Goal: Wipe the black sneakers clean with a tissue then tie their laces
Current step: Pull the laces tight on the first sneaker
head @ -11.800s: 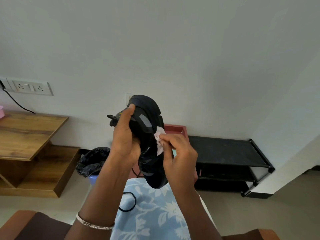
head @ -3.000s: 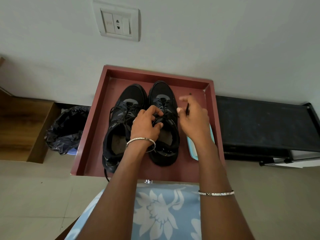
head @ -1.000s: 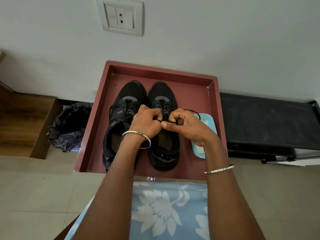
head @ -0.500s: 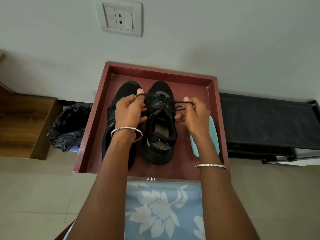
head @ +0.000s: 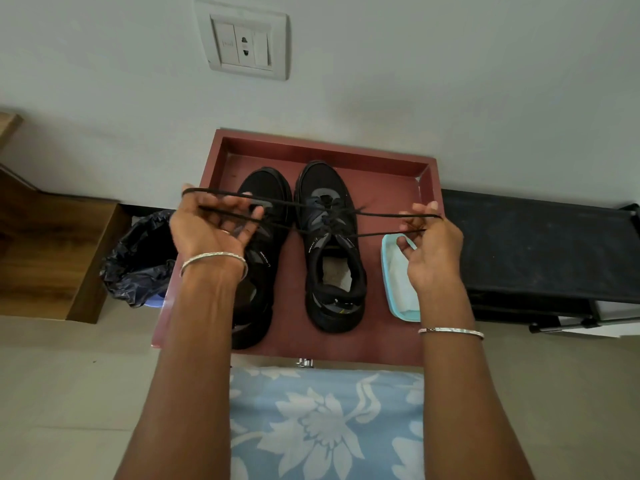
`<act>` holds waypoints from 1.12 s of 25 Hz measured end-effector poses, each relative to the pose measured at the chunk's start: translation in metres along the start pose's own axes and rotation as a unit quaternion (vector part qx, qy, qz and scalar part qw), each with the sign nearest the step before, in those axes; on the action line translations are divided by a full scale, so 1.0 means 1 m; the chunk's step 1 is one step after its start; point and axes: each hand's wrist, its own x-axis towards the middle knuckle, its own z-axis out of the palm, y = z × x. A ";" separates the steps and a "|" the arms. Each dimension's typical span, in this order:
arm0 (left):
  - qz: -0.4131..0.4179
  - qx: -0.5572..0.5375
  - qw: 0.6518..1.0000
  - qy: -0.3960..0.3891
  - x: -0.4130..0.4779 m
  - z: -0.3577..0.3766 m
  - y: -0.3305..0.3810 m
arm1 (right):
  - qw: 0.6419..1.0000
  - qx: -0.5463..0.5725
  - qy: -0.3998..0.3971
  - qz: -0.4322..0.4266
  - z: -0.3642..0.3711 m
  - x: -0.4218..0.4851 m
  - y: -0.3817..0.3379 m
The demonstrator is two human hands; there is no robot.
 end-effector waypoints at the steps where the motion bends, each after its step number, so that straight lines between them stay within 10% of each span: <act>1: 0.028 -0.047 0.998 0.030 0.003 -0.004 0.005 | 0.998 0.057 0.000 0.017 -0.002 0.001 -0.002; 5: 0.180 -0.100 0.967 0.148 0.006 -0.018 0.021 | 0.973 0.229 -0.030 -0.014 -0.011 0.007 -0.015; 8: 0.326 0.185 0.920 0.118 0.003 -0.013 0.016 | 0.986 0.041 -0.125 -0.102 -0.005 -0.007 -0.017; 12: 0.301 0.621 0.711 -0.133 -0.012 0.010 -0.028 | 0.857 -0.408 -0.271 -0.159 0.013 -0.023 0.008; 16: 0.200 0.813 0.525 -0.156 -0.014 0.011 -0.069 | 0.774 -0.558 -0.221 -0.200 0.025 -0.027 0.024; 21: 0.173 0.810 0.551 -0.104 -0.005 0.015 -0.078 | 0.743 -0.617 -0.130 -0.225 0.034 -0.035 0.029; 28: 0.169 0.791 0.575 -0.119 -0.001 0.010 -0.070 | 0.793 -0.552 -0.162 -0.201 0.025 -0.029 0.031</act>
